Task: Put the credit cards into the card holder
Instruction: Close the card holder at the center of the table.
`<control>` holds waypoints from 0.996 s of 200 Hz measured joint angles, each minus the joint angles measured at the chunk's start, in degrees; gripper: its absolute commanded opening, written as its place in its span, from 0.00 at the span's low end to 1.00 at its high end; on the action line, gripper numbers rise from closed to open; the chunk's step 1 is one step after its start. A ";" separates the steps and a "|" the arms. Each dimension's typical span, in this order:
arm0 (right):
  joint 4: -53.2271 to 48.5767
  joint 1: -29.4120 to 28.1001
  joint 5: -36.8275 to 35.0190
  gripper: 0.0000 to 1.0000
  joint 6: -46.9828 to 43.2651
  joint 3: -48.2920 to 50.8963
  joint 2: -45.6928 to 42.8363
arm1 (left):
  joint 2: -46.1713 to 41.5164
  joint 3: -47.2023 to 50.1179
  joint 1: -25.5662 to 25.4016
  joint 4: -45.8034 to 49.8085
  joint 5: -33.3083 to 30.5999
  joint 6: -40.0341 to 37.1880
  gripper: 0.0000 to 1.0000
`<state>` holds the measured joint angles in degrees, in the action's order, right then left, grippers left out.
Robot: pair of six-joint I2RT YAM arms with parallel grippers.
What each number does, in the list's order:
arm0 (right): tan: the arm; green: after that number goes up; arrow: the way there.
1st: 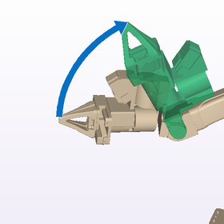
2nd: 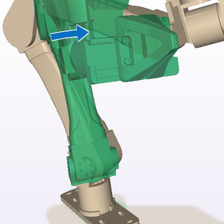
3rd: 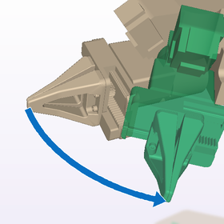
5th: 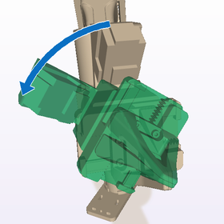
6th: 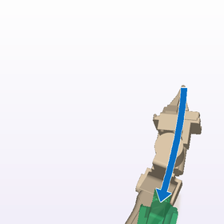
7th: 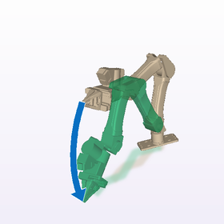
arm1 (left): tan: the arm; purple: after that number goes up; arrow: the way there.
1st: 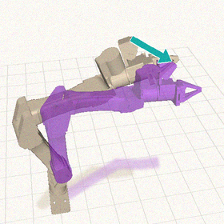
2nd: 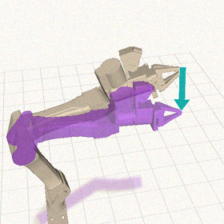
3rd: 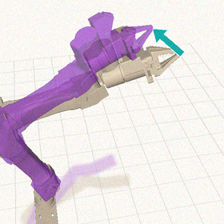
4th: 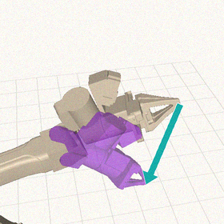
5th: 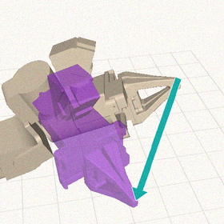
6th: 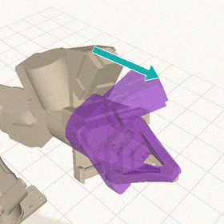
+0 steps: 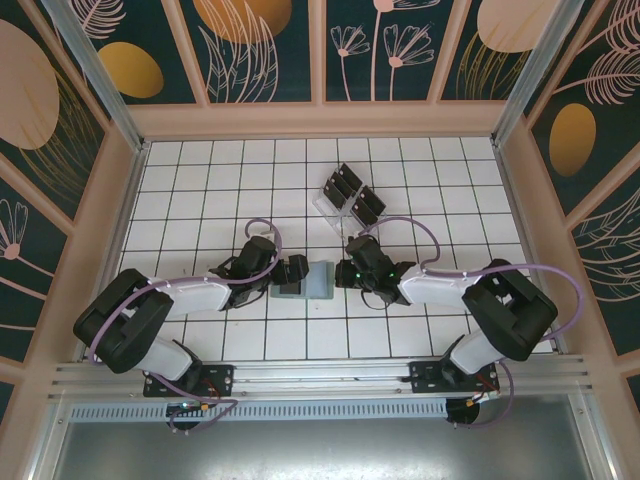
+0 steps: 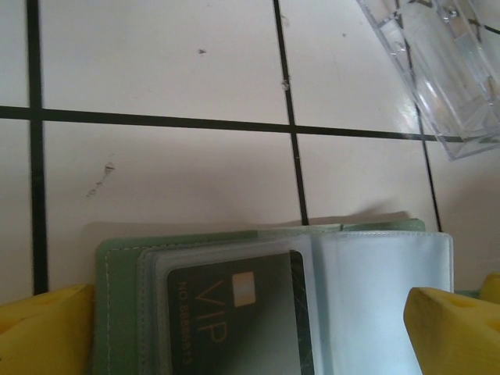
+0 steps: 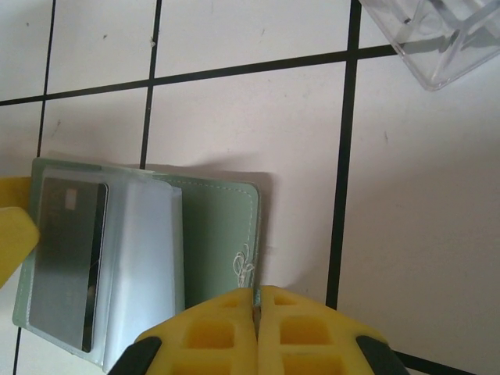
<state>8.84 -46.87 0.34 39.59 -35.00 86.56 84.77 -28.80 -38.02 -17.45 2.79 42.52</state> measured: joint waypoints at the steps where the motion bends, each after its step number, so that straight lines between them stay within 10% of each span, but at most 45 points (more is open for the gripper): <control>1: 0.00 0.00 0.00 0.00 0.00 0.00 0.02 | 0.00 0.00 -0.02 -0.02 0.07 0.02 0.98; 118: 2.84 0.68 1.27 0.00 1.33 0.02 1.05 | -4.96 -2.38 -8.74 -5.14 3.89 6.27 0.99; 144: 2.97 1.88 1.22 0.29 2.12 0.72 -0.26 | -0.92 -2.62 -10.43 -7.37 4.26 7.82 0.98; 199: 1.18 4.31 0.76 0.35 3.43 5.51 -12.52 | 3.41 -2.62 -11.08 -11.65 3.72 10.16 0.99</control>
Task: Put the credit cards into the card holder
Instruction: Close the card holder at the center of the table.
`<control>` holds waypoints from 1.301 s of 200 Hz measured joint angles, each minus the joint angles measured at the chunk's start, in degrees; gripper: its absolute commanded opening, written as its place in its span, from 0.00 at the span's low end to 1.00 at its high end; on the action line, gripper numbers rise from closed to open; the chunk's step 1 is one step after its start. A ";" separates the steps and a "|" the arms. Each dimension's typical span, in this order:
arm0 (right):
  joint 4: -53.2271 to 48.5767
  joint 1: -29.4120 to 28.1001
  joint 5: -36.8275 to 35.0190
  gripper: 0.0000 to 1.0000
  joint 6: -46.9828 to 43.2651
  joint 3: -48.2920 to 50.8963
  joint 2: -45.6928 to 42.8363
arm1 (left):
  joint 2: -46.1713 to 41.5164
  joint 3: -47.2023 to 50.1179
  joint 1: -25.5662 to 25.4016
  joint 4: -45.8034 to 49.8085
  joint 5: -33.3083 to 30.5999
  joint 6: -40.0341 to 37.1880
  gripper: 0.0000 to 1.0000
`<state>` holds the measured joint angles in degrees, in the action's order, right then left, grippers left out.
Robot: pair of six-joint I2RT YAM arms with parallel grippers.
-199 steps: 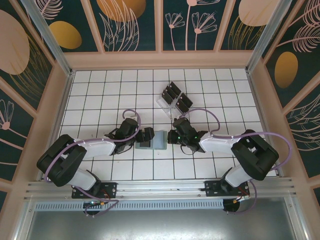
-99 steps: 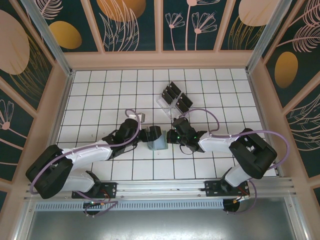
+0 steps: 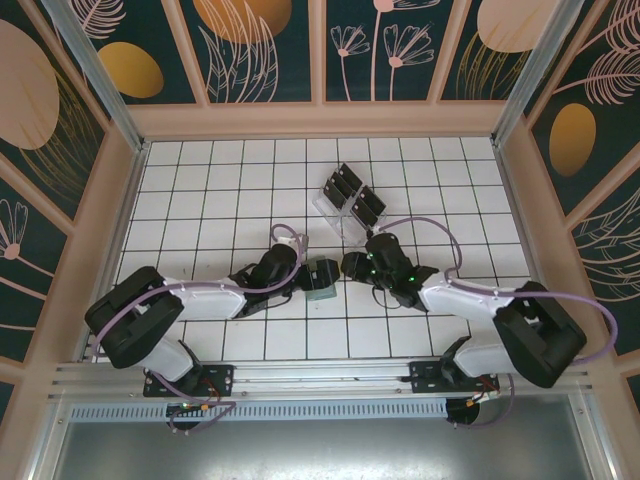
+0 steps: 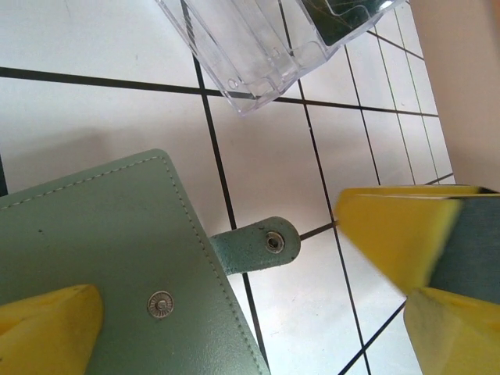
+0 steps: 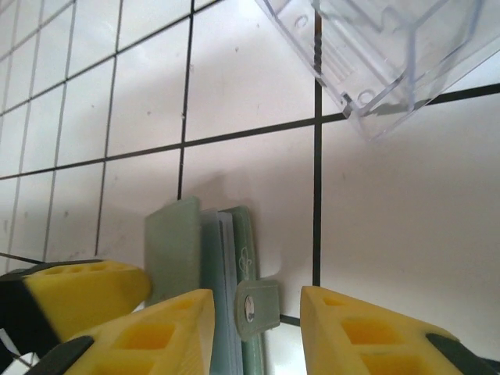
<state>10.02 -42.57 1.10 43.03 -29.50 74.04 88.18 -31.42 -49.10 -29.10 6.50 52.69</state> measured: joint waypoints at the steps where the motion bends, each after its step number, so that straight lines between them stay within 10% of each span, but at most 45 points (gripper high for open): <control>1: 0.00 0.04 0.00 0.35 0.02 0.09 -0.26 | 0.02 0.00 0.00 -0.04 -0.02 0.00 0.99; 104: -5.79 0.59 -0.98 0.36 1.01 1.16 -4.17 | 2.32 1.31 -0.42 -3.04 -2.91 1.68 0.98; 189: -5.99 -3.02 0.48 0.34 1.05 0.00 -6.14 | -1.97 -9.79 -0.35 16.76 -13.55 -3.78 0.99; 260: -3.93 -7.45 2.32 0.10 0.87 -6.36 -1.25 | -5.70 -12.63 5.75 26.29 -20.65 -9.03 0.99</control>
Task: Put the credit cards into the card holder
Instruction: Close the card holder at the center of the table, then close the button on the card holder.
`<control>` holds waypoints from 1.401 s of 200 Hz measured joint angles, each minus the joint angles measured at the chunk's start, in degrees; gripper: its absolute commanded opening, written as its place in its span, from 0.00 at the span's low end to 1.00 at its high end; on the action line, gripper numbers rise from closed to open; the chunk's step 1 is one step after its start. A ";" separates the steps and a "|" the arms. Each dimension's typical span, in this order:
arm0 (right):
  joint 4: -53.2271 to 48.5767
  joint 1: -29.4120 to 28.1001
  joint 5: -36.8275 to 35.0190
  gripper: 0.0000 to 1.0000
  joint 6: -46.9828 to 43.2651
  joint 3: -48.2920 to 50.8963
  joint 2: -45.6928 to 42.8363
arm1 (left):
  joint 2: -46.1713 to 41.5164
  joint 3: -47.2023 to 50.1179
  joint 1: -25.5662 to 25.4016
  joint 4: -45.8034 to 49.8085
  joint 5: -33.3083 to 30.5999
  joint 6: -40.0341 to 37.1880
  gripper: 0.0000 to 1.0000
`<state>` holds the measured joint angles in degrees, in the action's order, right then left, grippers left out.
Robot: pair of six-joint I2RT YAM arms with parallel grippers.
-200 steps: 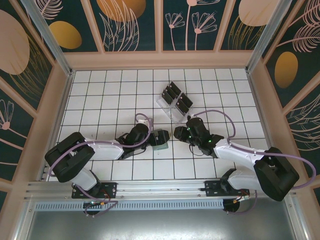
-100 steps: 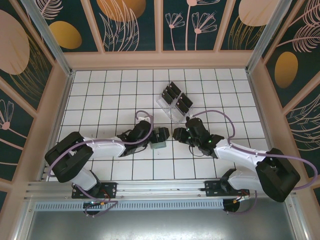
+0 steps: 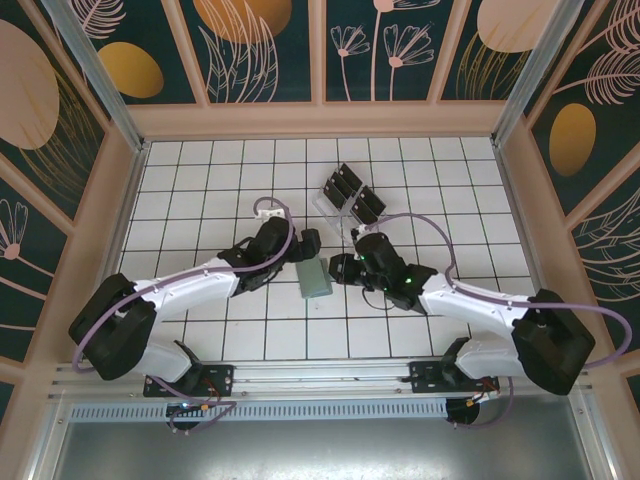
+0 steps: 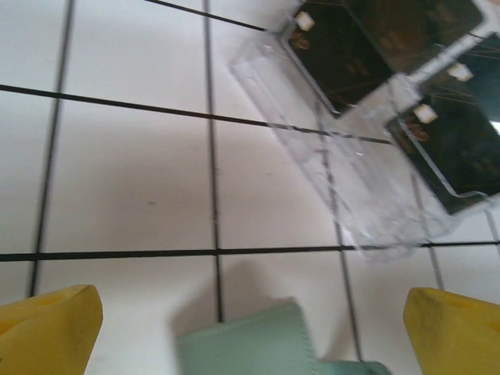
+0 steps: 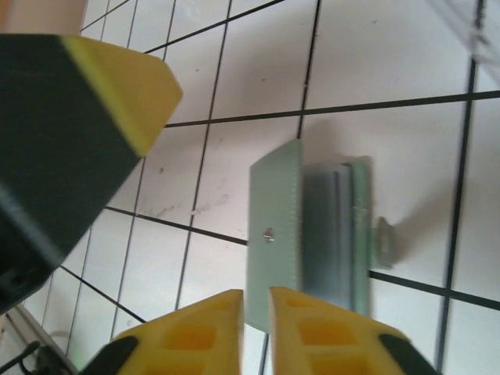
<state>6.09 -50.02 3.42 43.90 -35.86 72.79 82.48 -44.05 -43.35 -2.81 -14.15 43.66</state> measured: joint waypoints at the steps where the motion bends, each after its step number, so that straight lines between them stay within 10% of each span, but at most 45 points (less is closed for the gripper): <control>1: 0.00 0.00 0.04 0.10 0.09 -0.07 0.11 | 0.00 0.02 0.07 0.04 -0.02 -0.02 0.99; 280: 13.49 0.22 5.70 0.00 0.00 -2.05 22.64 | -2.73 12.87 -1.99 -0.50 5.16 -4.87 0.98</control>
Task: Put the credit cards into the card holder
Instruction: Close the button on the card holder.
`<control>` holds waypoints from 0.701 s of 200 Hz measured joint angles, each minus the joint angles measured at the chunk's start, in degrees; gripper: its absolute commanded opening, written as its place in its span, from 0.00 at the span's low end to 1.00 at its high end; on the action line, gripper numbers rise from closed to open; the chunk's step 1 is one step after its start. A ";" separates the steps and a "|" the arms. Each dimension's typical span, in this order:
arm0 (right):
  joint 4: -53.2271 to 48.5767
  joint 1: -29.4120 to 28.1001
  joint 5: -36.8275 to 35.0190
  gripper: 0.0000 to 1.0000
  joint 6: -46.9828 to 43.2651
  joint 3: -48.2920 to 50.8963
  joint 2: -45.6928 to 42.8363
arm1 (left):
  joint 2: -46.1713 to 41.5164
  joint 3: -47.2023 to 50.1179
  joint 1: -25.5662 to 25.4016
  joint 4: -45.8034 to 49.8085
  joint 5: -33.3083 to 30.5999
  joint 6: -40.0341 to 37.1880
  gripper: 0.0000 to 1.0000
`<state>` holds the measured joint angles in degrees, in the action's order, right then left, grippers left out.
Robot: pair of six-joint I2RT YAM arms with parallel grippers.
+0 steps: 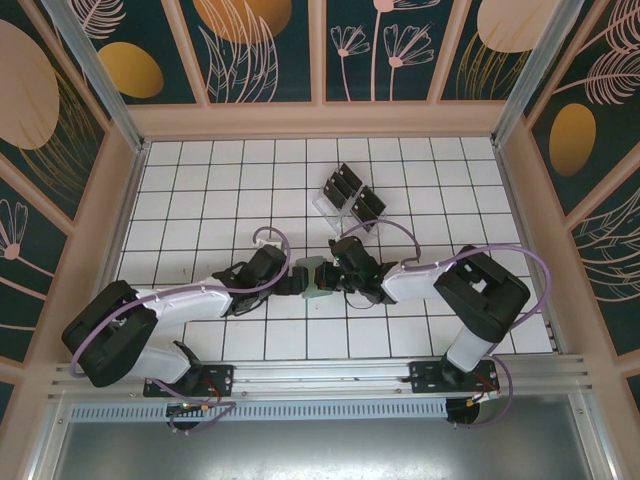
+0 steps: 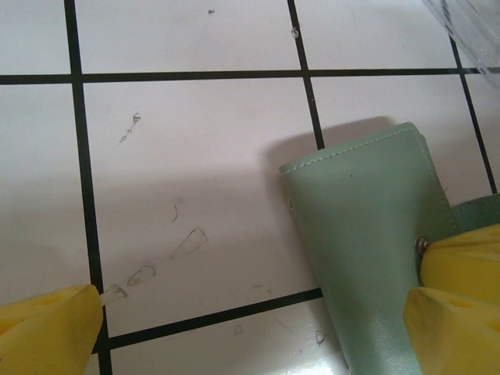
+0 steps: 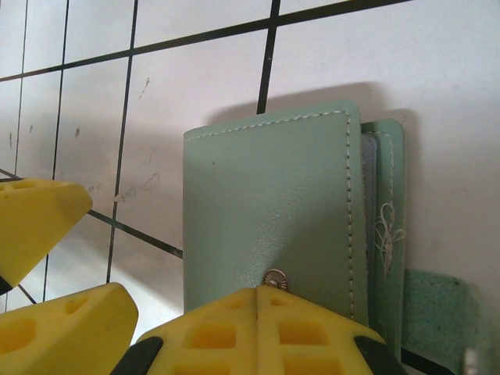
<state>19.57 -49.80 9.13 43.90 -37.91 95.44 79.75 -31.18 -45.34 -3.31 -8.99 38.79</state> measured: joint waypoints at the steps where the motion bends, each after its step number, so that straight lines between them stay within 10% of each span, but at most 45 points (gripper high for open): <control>1: 0.00 0.00 0.00 0.00 0.00 0.00 0.00 | 0.00 0.00 0.00 0.00 0.00 0.00 0.98; 140: -0.11 1.03 0.48 0.00 0.15 0.09 -0.46 | 5.42 -0.07 -2.29 -2.43 -3.76 0.46 0.98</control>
<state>19.46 -48.77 9.61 44.05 -37.82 94.98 85.17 -31.24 -47.64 -5.74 -12.75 39.24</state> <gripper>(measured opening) 0.045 0.985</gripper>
